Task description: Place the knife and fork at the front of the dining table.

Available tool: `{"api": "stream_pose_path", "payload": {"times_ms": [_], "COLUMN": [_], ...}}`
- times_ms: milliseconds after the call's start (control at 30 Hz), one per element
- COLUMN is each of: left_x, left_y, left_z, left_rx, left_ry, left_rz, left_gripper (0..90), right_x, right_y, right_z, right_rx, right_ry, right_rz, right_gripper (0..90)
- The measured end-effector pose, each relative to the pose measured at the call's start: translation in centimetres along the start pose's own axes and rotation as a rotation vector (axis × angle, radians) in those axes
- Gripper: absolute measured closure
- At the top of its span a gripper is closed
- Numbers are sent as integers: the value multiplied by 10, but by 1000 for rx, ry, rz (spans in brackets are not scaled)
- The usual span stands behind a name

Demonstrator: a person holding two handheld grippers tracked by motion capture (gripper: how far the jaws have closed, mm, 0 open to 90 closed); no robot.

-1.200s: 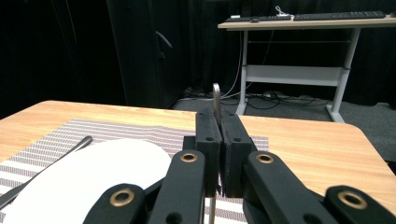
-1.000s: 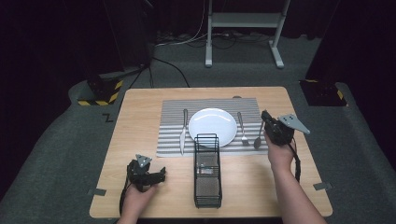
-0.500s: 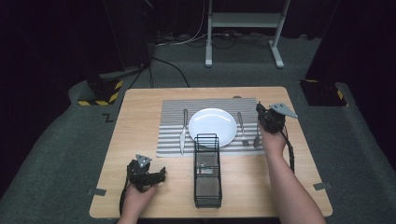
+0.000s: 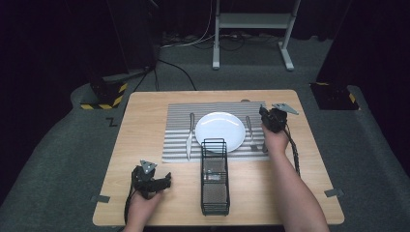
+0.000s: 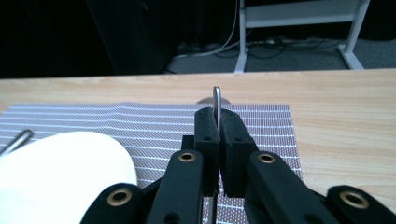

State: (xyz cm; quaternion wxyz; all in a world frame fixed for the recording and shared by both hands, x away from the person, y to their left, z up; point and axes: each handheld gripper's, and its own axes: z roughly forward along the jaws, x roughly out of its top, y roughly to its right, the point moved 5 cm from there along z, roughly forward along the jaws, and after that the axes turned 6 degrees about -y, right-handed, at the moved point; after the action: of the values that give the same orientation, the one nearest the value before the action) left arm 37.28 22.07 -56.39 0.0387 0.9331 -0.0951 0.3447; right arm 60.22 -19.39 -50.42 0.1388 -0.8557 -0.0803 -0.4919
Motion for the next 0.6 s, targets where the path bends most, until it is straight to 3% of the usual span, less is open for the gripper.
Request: {"api": "stream_pose_path", "payload": {"times_ms": [167, 300, 600], "left_x": [0, 0, 0], "left_y": [0, 0, 0], "left_z": [0, 0, 0], "left_rx": [0, -1, -1], "left_ry": [0, 0, 0], "left_rz": [0, 0, 0], "left_gripper": [88, 89, 89], "right_x": [1, -3, -8], "right_y": [0, -3, -1], "right_z": [3, 0, -4], "right_rx": [7, 26, 42], "right_ry": [-7, -43, -50], "right_rz": [-5, -10, -4], "right_gripper": [865, 864, 859]}}
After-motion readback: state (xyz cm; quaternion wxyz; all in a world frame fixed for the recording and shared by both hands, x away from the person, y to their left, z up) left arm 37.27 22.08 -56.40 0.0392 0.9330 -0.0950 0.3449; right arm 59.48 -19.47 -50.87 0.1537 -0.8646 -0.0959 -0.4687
